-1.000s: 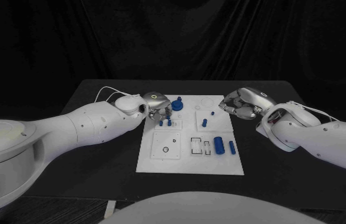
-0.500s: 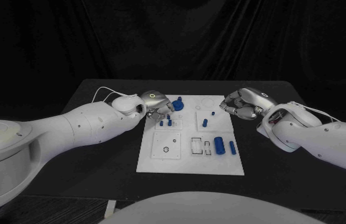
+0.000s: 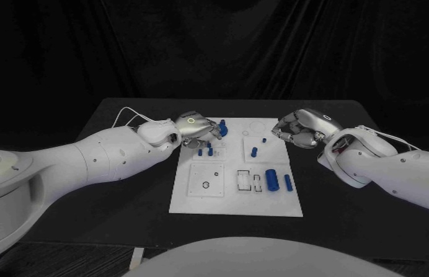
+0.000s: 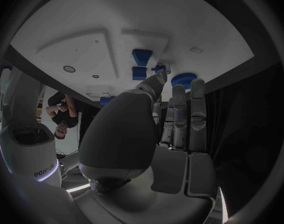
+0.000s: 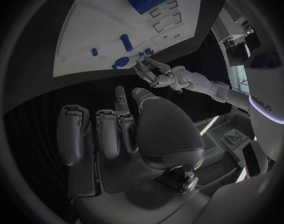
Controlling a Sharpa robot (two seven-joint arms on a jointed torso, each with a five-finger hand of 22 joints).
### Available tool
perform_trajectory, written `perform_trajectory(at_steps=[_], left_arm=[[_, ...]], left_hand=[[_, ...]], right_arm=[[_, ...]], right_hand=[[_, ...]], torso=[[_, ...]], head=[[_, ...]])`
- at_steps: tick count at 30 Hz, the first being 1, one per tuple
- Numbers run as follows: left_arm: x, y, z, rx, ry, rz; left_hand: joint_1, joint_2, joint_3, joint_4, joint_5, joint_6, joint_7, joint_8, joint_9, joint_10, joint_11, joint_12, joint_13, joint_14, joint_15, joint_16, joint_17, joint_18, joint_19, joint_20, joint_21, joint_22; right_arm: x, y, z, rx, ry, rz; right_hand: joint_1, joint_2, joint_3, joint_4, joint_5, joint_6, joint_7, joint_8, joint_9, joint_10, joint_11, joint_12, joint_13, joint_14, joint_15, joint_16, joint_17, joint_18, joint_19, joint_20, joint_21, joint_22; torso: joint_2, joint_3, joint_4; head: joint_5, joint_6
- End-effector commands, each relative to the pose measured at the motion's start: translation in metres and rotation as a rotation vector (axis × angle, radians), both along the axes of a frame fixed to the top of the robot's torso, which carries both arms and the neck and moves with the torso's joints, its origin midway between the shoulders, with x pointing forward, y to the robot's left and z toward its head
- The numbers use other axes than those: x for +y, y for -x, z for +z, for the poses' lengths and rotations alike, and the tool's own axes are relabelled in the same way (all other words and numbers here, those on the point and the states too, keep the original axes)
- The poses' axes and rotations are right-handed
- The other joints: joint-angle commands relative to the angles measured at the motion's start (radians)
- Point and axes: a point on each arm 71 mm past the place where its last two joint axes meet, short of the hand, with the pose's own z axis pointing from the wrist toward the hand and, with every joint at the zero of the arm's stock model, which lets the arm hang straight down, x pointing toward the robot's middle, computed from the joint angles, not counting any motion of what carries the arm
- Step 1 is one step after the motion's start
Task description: Assemble the parts on the task board
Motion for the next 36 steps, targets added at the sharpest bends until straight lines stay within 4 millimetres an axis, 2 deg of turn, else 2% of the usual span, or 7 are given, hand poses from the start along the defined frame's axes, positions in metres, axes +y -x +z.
perform_trajectory(at_steps=[1, 3, 12, 21, 27, 36], left_arm=[[-0.006, 0.004, 0.0, -0.043, -0.045, -0.076], [-0.006, 0.004, -0.002, -0.036, -0.067, -0.072], [-0.005, 0.0, -0.007, -0.009, -0.119, -0.048], [-0.004, -0.004, -0.01, 0.011, -0.148, -0.027], [-0.006, -0.005, -0.011, 0.022, -0.159, -0.027], [-0.013, -0.005, -0.012, 0.019, -0.153, -0.048]], left_hand=[[0.011, -0.001, -0.011, 0.004, -0.016, 0.015, -0.002, 0.005, -0.002, -0.045, -0.005, 0.043, 0.009, -0.058, -0.007, -0.002, -0.008, 0.016, -0.064, -0.001, -0.048, 0.026], [0.015, 0.001, -0.012, 0.006, -0.016, 0.024, 0.0, 0.008, -0.002, -0.064, -0.013, 0.065, 0.012, -0.074, -0.012, 0.002, -0.012, 0.015, -0.079, -0.003, -0.049, 0.027], [0.023, 0.009, -0.01, 0.002, -0.016, 0.048, 0.016, 0.018, 0.0, -0.091, -0.018, 0.105, 0.017, -0.093, -0.016, 0.01, -0.022, 0.013, -0.1, -0.007, -0.045, 0.028], [0.029, 0.011, -0.009, -0.006, -0.003, 0.048, 0.024, 0.018, -0.002, -0.098, -0.022, 0.121, 0.018, -0.093, -0.019, 0.014, -0.027, 0.013, -0.099, -0.01, -0.036, 0.028], [0.022, 0.015, -0.012, -0.006, 0.0, 0.068, 0.038, 0.026, 0.001, -0.108, -0.026, 0.133, 0.017, -0.095, -0.021, 0.018, -0.033, 0.012, -0.099, -0.011, -0.03, 0.028], [0.006, 0.032, -0.014, -0.002, -0.008, 0.1, 0.04, 0.038, 0.004, -0.109, -0.026, 0.157, 0.017, -0.096, -0.022, 0.029, -0.038, 0.01, -0.102, -0.012, -0.026, 0.026]], right_arm=[[0.0, 0.0, -0.002, 0.014, 0.008, -0.01], [0.0, 0.0, -0.002, 0.015, 0.008, -0.01], [0.001, 0.0, -0.003, 0.017, 0.008, -0.008], [0.001, 0.0, -0.003, 0.018, 0.009, -0.007], [0.001, 0.0, -0.003, 0.018, 0.008, -0.007], [0.001, 0.001, -0.002, 0.017, 0.007, -0.007]], right_hand=[[0.009, 0.003, 0.005, 0.002, -0.001, 0.004, 0.0, -0.004, 0.001, 0.105, 0.002, 0.004, 0.263, 0.075, 0.004, -0.006, 0.101, 0.01, 0.048, 0.002, -0.005, 0.218], [0.009, 0.003, 0.005, 0.002, -0.001, 0.004, 0.0, -0.004, 0.001, 0.105, 0.002, 0.004, 0.263, 0.075, 0.004, -0.006, 0.101, 0.01, 0.048, 0.002, -0.005, 0.218], [0.009, 0.003, 0.005, 0.002, -0.001, 0.004, 0.0, -0.004, 0.001, 0.105, 0.002, 0.004, 0.263, 0.075, 0.004, -0.006, 0.101, 0.01, 0.048, 0.002, -0.005, 0.218], [0.01, 0.003, 0.006, 0.002, -0.001, 0.003, 0.0, -0.006, 0.001, 0.105, 0.002, 0.004, 0.263, 0.075, 0.003, -0.006, 0.101, 0.01, 0.049, 0.002, -0.004, 0.218], [0.01, 0.003, 0.006, 0.002, -0.001, 0.003, 0.0, -0.006, 0.001, 0.105, 0.002, 0.004, 0.263, 0.075, 0.003, -0.006, 0.101, 0.01, 0.049, 0.002, -0.004, 0.218], [0.01, 0.003, 0.006, 0.002, -0.001, 0.003, 0.0, -0.006, 0.001, 0.105, 0.002, 0.004, 0.263, 0.075, 0.003, -0.006, 0.101, 0.01, 0.049, 0.002, -0.004, 0.218]], torso=[[0.0, 0.0004, -0.0004], [0.0, 0.0003, -0.0012], [0.001, -0.0001, -0.0013], [0.002, 0.0, -0.0005], [0.001, -0.0002, -0.001], [0.001, -0.0003, -0.001]], head=[[0.002, 0.0], [0.004, 0.0], [0.005, 0.0], [0.005, 0.0], [0.006, 0.0], [0.006, 0.0]])
